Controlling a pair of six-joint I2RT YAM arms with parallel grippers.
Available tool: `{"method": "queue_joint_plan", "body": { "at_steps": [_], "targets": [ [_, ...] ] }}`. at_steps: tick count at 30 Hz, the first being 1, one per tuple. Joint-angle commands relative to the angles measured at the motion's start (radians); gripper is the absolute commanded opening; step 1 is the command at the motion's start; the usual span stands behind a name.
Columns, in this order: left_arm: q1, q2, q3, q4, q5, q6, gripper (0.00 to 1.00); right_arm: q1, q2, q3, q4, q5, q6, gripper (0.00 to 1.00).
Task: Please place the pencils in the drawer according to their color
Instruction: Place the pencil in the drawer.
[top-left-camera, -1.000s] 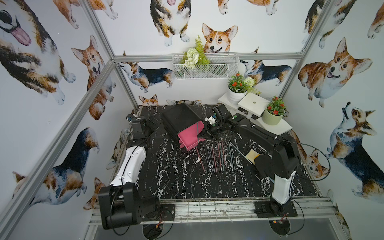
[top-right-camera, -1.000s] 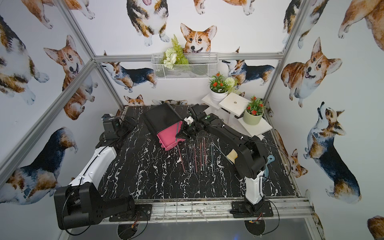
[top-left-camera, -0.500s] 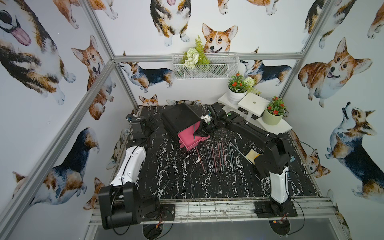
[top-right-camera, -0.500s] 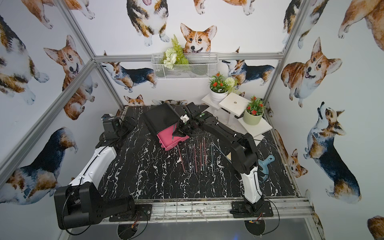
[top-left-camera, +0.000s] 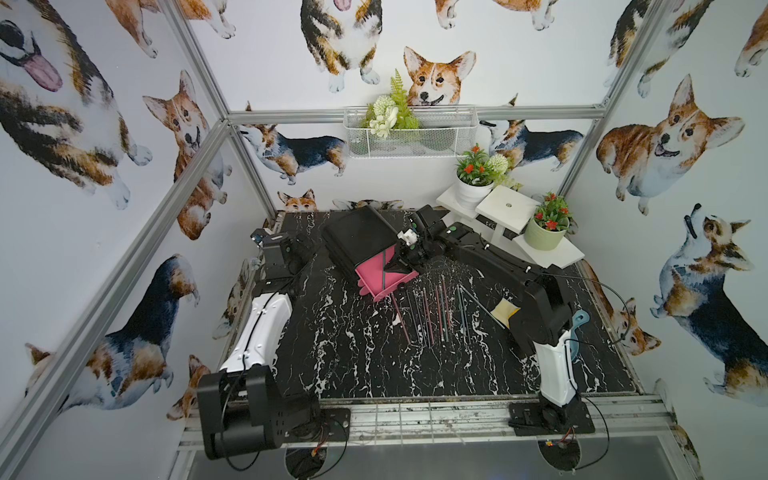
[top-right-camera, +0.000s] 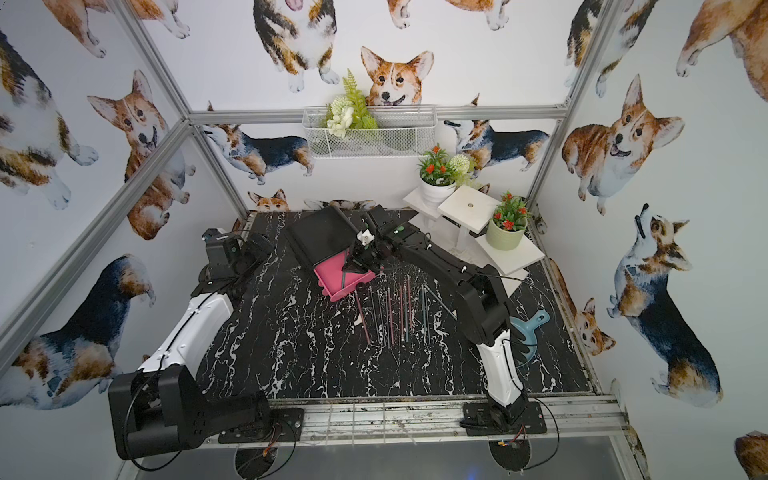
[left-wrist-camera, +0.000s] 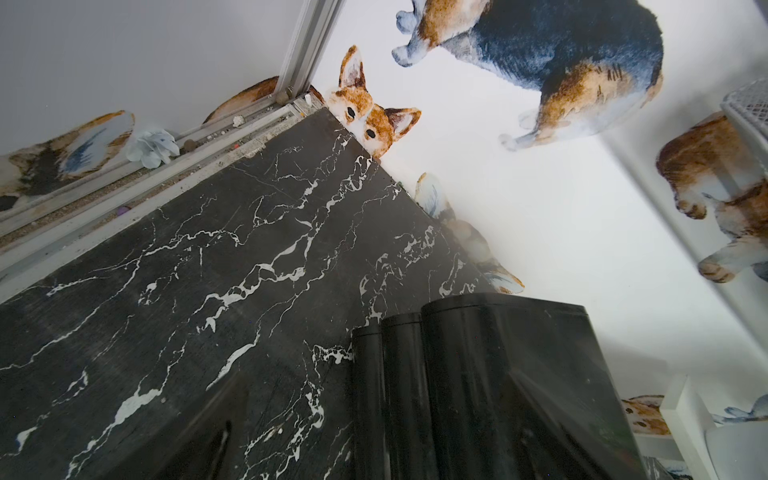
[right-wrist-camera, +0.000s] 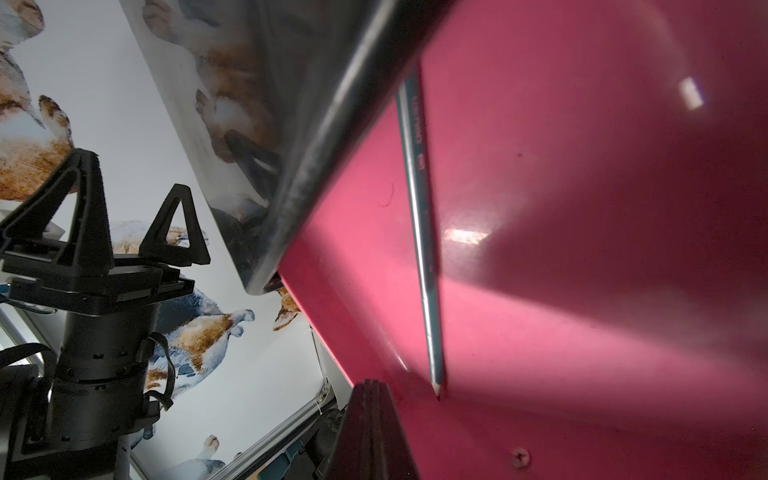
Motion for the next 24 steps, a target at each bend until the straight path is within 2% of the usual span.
{"method": "queue_joint_plan", "body": {
  "at_steps": [1,8,13,19,24],
  "targets": [
    [0.001,-0.008,-0.002,0.024,-0.006,0.016,1.00,0.004,-0.021,0.022,-0.031,0.017,-0.041,0.08],
    [0.001,-0.014,-0.002,0.021,-0.004,0.014,1.00,0.000,-0.139,0.004,-0.175,0.138,-0.180,0.15],
    [0.002,-0.025,-0.004,0.018,-0.006,0.015,1.00,-0.054,-0.286,-0.181,-0.230,0.232,-0.256,0.17],
    [0.002,-0.027,-0.002,0.018,-0.011,0.019,1.00,-0.149,-0.429,-0.358,-0.423,0.426,-0.495,0.26],
    [0.002,-0.026,-0.004,0.020,-0.009,0.017,1.00,-0.232,-0.509,-0.520,-0.443,0.492,-0.602,0.28]
  ]
}}
